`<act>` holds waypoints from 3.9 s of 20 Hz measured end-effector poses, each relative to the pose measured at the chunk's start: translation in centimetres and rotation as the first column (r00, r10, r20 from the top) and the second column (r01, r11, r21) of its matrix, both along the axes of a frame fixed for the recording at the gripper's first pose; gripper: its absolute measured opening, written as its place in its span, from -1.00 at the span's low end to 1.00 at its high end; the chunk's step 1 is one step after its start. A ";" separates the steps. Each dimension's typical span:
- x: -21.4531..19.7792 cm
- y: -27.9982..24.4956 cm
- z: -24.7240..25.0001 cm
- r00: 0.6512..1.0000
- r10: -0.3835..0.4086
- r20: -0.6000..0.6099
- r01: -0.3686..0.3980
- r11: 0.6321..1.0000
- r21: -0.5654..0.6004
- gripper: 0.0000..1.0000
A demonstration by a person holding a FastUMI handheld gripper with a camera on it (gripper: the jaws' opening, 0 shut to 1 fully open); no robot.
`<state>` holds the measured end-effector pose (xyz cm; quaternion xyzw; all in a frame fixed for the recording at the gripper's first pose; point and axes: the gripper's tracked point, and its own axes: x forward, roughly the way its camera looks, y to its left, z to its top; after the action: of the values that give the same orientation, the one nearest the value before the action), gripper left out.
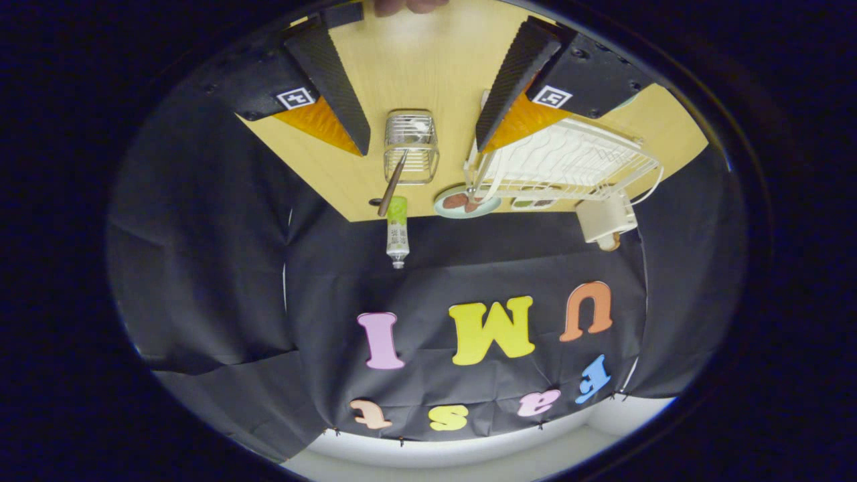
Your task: Take the plate from the dish rack, then take the spoon from the basket and place it into the plate.
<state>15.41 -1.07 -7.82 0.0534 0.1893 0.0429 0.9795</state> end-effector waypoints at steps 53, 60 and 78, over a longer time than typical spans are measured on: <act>4.9 4.3 13.2 0.980 -0.057 0.190 0.030 0.990 0.139 -0.75; -1.0 11.8 8.0 0.988 0.063 0.141 -0.090 0.976 0.196 -0.75; -6.8 22.2 1.1 0.988 0.130 0.077 -0.148 0.934 0.325 -0.68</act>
<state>8.57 21.16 -6.72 0.2020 0.1561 0.1448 0.9560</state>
